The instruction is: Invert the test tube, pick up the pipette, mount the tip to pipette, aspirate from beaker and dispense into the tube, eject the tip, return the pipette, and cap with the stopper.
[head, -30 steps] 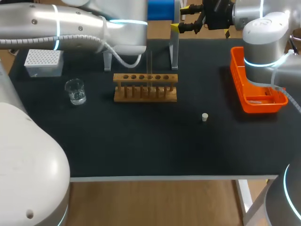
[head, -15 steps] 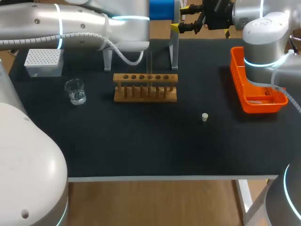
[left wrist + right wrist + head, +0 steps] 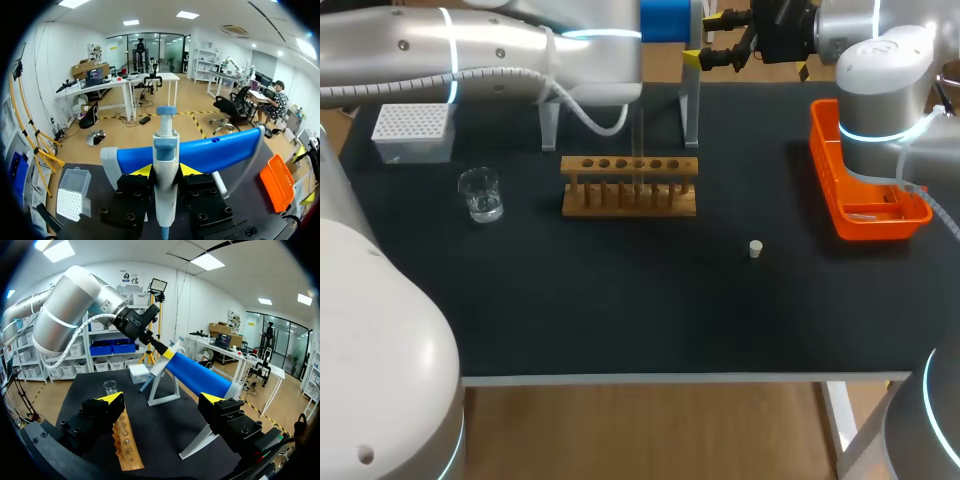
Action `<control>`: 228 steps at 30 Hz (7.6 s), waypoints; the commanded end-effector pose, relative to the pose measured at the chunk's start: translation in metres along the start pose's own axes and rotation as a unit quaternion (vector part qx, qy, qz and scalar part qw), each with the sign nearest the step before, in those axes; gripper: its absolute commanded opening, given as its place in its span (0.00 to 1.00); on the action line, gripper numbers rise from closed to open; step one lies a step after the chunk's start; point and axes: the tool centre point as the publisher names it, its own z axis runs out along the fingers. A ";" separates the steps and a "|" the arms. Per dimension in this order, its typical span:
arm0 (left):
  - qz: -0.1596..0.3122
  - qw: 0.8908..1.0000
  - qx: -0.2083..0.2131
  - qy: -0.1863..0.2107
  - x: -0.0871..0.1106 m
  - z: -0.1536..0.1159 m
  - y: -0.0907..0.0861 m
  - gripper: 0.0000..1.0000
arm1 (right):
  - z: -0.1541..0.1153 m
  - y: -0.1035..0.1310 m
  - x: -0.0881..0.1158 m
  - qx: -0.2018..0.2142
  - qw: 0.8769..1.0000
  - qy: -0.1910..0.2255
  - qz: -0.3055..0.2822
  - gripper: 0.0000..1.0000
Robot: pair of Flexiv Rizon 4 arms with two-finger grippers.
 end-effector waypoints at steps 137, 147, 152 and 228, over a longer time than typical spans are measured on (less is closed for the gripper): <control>0.303 0.812 0.059 0.495 0.105 -0.088 0.115 1.00 | -0.001 0.000 -0.001 0.001 1.000 0.001 0.000 1.00; 0.326 0.806 0.059 0.491 0.118 -0.077 0.135 1.00 | -0.001 0.000 -0.001 0.001 1.000 0.001 0.000 1.00; 0.332 0.804 0.058 0.490 0.120 -0.076 0.143 1.00 | -0.001 0.000 -0.001 0.001 1.000 0.001 0.000 1.00; 0.350 0.814 0.042 0.461 0.140 -0.034 0.176 1.00 | -0.001 0.000 -0.001 0.001 1.000 0.001 0.000 1.00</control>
